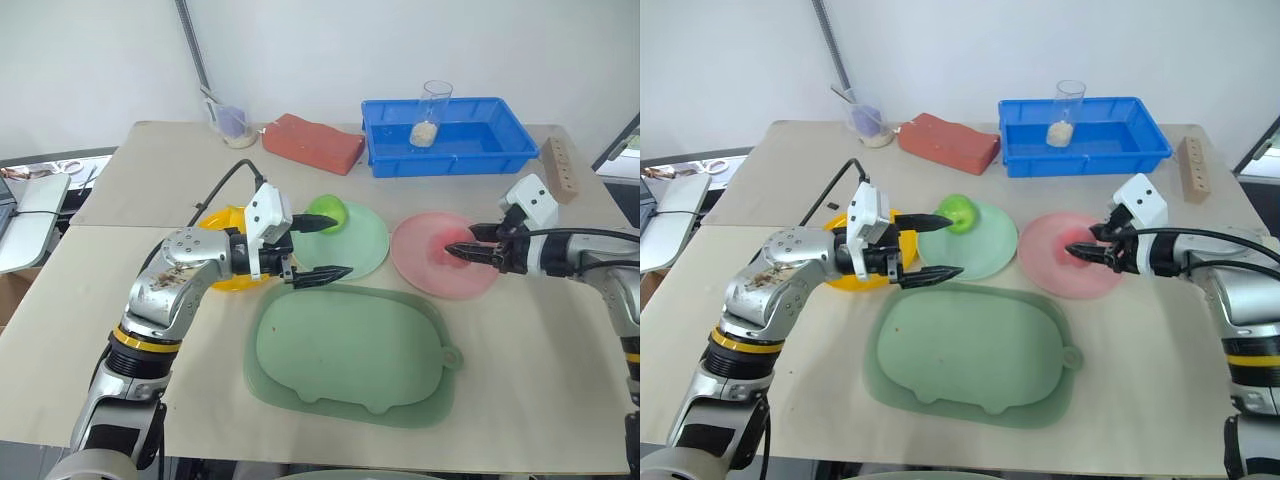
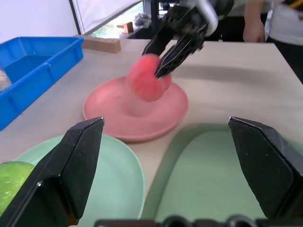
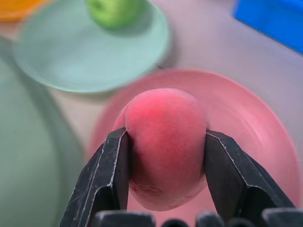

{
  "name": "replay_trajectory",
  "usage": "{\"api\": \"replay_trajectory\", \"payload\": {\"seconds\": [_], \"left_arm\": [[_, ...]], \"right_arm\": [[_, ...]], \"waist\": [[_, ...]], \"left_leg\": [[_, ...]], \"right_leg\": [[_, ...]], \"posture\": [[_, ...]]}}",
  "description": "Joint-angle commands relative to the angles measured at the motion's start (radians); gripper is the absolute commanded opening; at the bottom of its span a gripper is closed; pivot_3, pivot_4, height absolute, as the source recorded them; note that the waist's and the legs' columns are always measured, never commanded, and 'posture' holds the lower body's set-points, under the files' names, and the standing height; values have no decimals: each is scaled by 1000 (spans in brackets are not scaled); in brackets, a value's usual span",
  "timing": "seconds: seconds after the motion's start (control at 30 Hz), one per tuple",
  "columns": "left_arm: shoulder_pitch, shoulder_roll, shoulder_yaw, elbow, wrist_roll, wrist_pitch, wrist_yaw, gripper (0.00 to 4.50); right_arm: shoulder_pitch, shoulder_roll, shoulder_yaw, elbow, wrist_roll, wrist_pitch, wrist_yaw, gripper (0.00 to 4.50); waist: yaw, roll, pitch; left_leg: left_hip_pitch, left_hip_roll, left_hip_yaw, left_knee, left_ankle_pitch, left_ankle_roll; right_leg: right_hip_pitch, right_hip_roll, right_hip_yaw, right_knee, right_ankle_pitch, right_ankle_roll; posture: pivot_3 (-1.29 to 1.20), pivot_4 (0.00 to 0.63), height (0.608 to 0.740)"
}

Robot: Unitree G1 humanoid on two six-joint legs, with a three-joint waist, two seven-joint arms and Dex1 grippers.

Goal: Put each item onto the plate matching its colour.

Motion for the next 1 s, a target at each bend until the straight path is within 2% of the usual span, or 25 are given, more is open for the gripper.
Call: {"api": "replay_trajectory", "payload": {"seconds": [0.03, 0.1, 0.13, 0.2, 0.3, 0.33, 0.57, 0.67, 0.87, 1.0], "left_arm": [[-10, -3, -8, -13, 14, -10, 4, 4500], [-5, -1, -11, -16, 14, -8, 3, 4500], [-2, 0, -12, -18, 14, -8, 2, 4500], [1, 1, -12, -21, 15, -8, 0, 4500], [4, 6, -8, -27, 13, -5, -2, 4500], [5, 9, -6, -29, 11, -2, -3, 4500], [15, 32, 11, -32, 1, 1, -13, 4500], [19, 67, 35, -26, -4, 4, -31, 4500], [57, 226, 156, 9, -14, 81, -27, 4500], [94, 337, 342, 200, 48, 46, 90, 4500]], "right_arm": [[-64, 35, 12, 97, -52, -25, -34, 1921], [-89, 56, 19, 156, -65, -24, -33, 1921], [-98, 65, 21, 184, -74, -32, -30, 2702], [-110, 76, 20, 221, -84, -43, -19, 3234], [-118, 68, 8, 236, -81, -43, 18, 4282], [-118, 59, 3, 230, -77, -40, 32, 4466], [-79, -4, -50, 124, -34, 12, 93, 4466], [-17, -57, -100, 18, 9, 42, 138, 4466], [166, -151, -289, -210, 130, 73, 201, 4466], [269, -100, -456, -262, 125, 70, 71, 4466]], "waist": [[0, 1, 0], [0, 2, 0], [0, 2, 0], [2, 3, 0], [4, 4, -1], [4, 4, -1], [3, 6, -2], [4, 5, -2], [-2, 4, 0], [-8, 2, 0]], "left_leg": [[0, 0, 0, 0, 0, 0], [0, 0, 0, 0, 0, 0], [0, 0, 0, 0, 0, 0], [0, 0, 0, 0, 0, 0], [0, 0, 0, 1, 0, 0], [0, 0, 0, 1, 0, 0], [0, 0, 0, 1, 0, 0], [0, 0, 0, 1, 0, 0], [1, 0, 0, 0, 0, 0], [2, 0, 0, -2, 0, 0]], "right_leg": [[0, 0, 0, 0, 0, 0], [0, 0, 0, 0, 0, 0], [0, 0, 0, 0, 0, 0], [0, 0, 0, 0, 0, 0], [1, 0, 0, 0, 0, 0], [1, 0, 0, 0, 0, 0], [1, 0, 0, 0, 0, 0], [1, 0, 0, 0, 0, 0], [1, 0, 0, 0, 0, 1], [1, 0, 0, 0, 0, 1]], "posture": [[0, 150, 740], [0, 150, 740], [0, 150, 740], [0, 150, 740], [0, 150, 740], [0, 150, 740], [0, 150, 740], [0, 150, 740], [0, 150, 740], [0, 150, 740]]}}
